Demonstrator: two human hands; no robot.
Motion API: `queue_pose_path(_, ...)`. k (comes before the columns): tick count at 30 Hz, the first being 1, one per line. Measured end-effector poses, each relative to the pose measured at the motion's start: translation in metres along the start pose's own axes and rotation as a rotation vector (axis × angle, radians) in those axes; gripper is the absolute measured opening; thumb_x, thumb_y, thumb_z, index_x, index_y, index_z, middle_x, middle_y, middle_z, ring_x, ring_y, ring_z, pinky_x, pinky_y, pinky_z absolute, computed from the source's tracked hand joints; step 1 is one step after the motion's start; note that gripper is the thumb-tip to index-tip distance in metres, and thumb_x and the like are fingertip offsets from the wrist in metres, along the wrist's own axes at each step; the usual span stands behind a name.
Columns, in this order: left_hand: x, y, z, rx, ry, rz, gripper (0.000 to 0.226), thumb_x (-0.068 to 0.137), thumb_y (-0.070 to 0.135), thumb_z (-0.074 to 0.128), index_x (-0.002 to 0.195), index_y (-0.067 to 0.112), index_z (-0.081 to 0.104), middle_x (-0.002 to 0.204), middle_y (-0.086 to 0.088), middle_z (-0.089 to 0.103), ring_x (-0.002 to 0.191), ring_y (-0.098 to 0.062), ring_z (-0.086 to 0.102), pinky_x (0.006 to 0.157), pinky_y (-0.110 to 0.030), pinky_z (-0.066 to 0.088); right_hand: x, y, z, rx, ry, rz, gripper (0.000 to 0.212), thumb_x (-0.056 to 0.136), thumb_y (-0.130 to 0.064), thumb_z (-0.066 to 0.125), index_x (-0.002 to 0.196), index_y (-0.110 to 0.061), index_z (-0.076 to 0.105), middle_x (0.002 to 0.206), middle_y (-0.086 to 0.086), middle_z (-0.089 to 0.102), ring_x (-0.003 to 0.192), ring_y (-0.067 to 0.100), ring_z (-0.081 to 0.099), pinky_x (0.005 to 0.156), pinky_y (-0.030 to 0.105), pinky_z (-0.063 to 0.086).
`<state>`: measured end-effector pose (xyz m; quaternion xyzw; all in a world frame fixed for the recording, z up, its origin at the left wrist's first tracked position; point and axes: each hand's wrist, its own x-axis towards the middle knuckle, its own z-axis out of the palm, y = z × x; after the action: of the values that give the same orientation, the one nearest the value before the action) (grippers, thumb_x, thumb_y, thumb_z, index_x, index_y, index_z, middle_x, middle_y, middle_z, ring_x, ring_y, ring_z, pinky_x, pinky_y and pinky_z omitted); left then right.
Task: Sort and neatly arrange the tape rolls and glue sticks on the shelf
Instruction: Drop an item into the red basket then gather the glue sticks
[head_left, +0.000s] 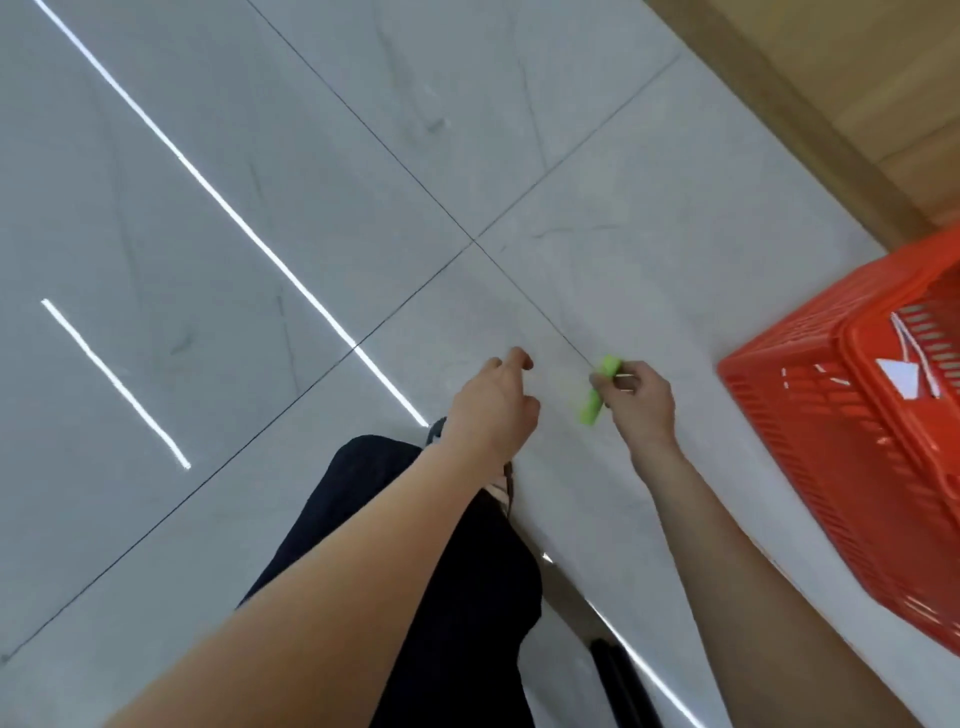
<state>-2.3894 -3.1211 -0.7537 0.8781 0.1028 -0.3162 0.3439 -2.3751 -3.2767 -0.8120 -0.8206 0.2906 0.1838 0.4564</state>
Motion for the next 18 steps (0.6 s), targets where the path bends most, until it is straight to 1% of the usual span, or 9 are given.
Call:
queue_pose_path(2, -0.018, 0.003, -0.045, -0.048, 0.054, -0.007, 0.044, 0.091, 0.009, 0.045, 0.134, 0.013, 0.036, 0.123, -0.012, 0.052, 0.106, -0.027, 0.053, 0.086, -0.032, 0.042, -0.023, -0.062, 0.011, 0.226, -0.048, -0.016, 0.016, 0.083, -0.016, 0.068, 0.093, -0.018, 0.056, 0.086, 0.006, 0.062, 0.075, 0.019, 0.057, 0.069, 0.029, 0.044)
queue_pose_path(3, -0.03, 0.005, -0.071, -0.071, 0.086, 0.002, 0.046, 0.092, 0.011, 0.045, 0.136, 0.014, 0.034, 0.124, -0.013, 0.051, 0.107, -0.027, 0.053, 0.087, -0.033, 0.043, -0.04, -0.094, 0.016, 0.303, -0.092, -0.041, 0.019, 0.083, -0.015, 0.067, 0.097, -0.019, 0.055, 0.087, 0.008, 0.062, 0.069, 0.017, 0.056, 0.065, 0.027, 0.045)
queue_pose_path(5, -0.06, 0.011, -0.127, -0.118, 0.155, 0.019, 0.047, 0.094, 0.013, 0.045, 0.139, 0.015, 0.031, 0.127, -0.013, 0.052, 0.111, -0.028, 0.053, 0.091, -0.034, 0.043, -0.08, -0.16, 0.028, 0.424, -0.237, -0.119, 0.023, 0.084, -0.012, 0.066, 0.101, -0.017, 0.053, 0.085, 0.011, 0.061, 0.059, 0.014, 0.056, 0.059, 0.022, 0.049)
queue_pose_path(7, -0.099, 0.011, -0.186, -0.19, 0.253, 0.026, 0.043, 0.094, 0.014, 0.044, 0.137, 0.015, 0.036, 0.126, -0.011, 0.055, 0.112, -0.029, 0.053, 0.09, -0.032, 0.042, -0.133, -0.227, 0.041, 0.491, -0.431, -0.225, 0.023, 0.084, -0.007, 0.066, 0.099, -0.014, 0.05, 0.083, 0.011, 0.06, 0.06, 0.014, 0.059, 0.057, 0.02, 0.051)
queue_pose_path(10, -0.182, -0.002, -0.277, -0.428, 0.445, 0.031, 0.027, 0.092, 0.013, 0.05, 0.119, 0.014, 0.055, 0.105, -0.009, 0.063, 0.097, -0.025, 0.059, 0.088, -0.037, 0.048, -0.221, -0.315, 0.055, 0.436, -0.665, -0.417, 0.026, 0.083, -0.007, 0.068, 0.097, -0.009, 0.045, 0.085, 0.013, 0.056, 0.065, 0.018, 0.059, 0.058, 0.023, 0.052)
queue_pose_path(12, -0.254, -0.014, -0.329, -0.549, 0.592, 0.044, 0.02, 0.089, 0.01, 0.057, 0.108, 0.017, 0.059, 0.092, -0.006, 0.062, 0.081, -0.019, 0.057, 0.08, -0.033, 0.048, -0.286, -0.364, 0.061, 0.352, -0.784, -0.552, 0.028, 0.082, -0.012, 0.07, 0.091, -0.01, 0.044, 0.078, 0.011, 0.056, 0.057, 0.015, 0.056, 0.056, 0.023, 0.049)
queue_pose_path(14, -0.331, -0.025, -0.367, -0.627, 0.757, 0.038, 0.022, 0.088, 0.012, 0.061, 0.108, 0.019, 0.058, 0.095, -0.005, 0.062, 0.077, -0.014, 0.057, 0.077, -0.027, 0.049, -0.356, -0.404, 0.063, 0.27, -0.893, -0.669, 0.029, 0.081, -0.016, 0.071, 0.084, -0.011, 0.042, 0.066, 0.006, 0.056, 0.046, 0.011, 0.049, 0.048, 0.02, 0.042)
queue_pose_path(16, -0.415, -0.036, -0.392, -0.677, 0.919, 0.017, 0.02, 0.087, 0.014, 0.062, 0.106, 0.02, 0.058, 0.102, -0.007, 0.062, 0.08, -0.015, 0.059, 0.083, -0.03, 0.05, -0.433, -0.431, 0.063, 0.23, -1.02, -0.747, 0.03, 0.081, -0.016, 0.071, 0.079, -0.012, 0.041, 0.059, 0.003, 0.054, 0.043, 0.01, 0.044, 0.045, 0.019, 0.037)
queue_pose_path(18, -0.499, -0.04, -0.408, -0.676, 1.084, -0.007, 0.016, 0.087, 0.013, 0.062, 0.099, 0.022, 0.059, 0.101, -0.006, 0.063, 0.08, -0.016, 0.06, 0.087, -0.035, 0.049, -0.51, -0.452, 0.06, 0.217, -1.167, -0.821, 0.029, 0.081, -0.013, 0.071, 0.076, -0.013, 0.042, 0.06, 0.004, 0.053, 0.045, 0.011, 0.043, 0.047, 0.02, 0.036)
